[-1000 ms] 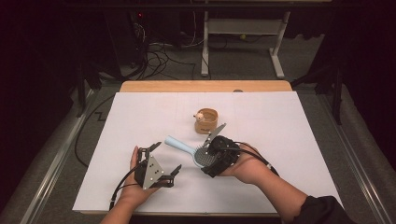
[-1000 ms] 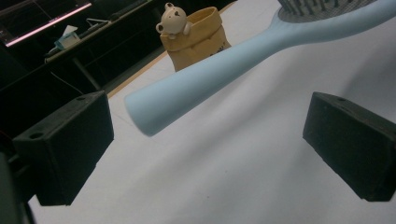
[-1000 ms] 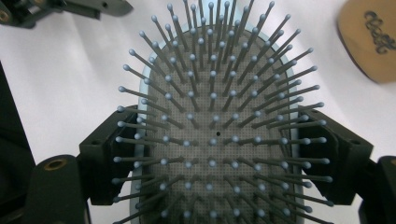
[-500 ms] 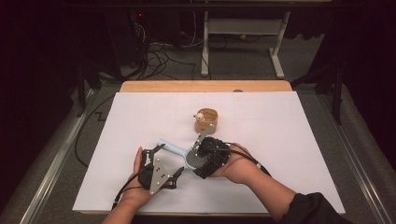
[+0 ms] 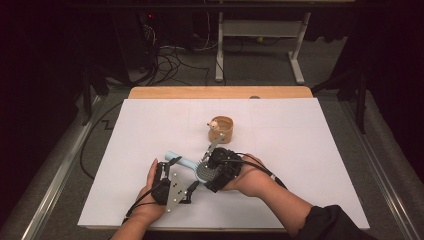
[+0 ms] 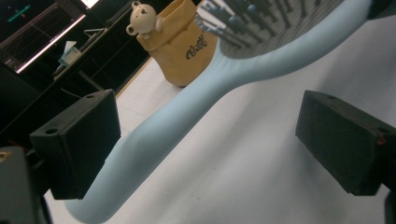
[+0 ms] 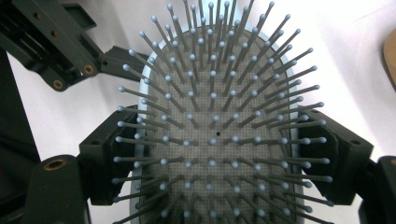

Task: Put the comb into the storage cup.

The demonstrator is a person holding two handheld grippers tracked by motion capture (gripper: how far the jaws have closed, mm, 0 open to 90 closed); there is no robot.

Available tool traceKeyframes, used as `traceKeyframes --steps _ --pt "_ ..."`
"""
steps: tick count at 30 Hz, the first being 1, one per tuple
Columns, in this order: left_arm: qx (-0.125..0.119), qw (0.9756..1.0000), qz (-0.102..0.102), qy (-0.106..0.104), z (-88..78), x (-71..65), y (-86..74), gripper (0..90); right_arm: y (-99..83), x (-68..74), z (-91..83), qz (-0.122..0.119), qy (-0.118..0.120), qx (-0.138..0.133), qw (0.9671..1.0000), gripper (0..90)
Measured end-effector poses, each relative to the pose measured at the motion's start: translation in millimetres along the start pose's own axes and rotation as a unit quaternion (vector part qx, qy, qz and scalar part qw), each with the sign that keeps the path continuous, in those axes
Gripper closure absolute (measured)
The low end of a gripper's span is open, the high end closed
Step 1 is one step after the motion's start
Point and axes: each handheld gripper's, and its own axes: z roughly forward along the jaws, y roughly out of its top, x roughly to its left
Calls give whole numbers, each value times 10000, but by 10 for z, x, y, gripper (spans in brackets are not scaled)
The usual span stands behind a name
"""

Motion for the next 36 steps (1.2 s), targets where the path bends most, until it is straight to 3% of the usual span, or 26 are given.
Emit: traceKeyframes --steps 7,15,27,31,36 --pt "34 10000 -7 -19 -8 7 3 116 43 21 42 -36 46 18 10000 206" --pt "123 9998 138 2 -2 -7 5 157 76 39 64 -18 89 51 9999 205" --pt "165 9977 634 168 -22 -51 12 282 110 54 72 4 169 70 9998 205" --pt "186 9954 882 311 -37 -72 31 325 113 41 71 -24 148 54 9999 206" --pt "386 9923 1083 457 -18 -90 36 332 115 37 77 20 130 39 9999 205"
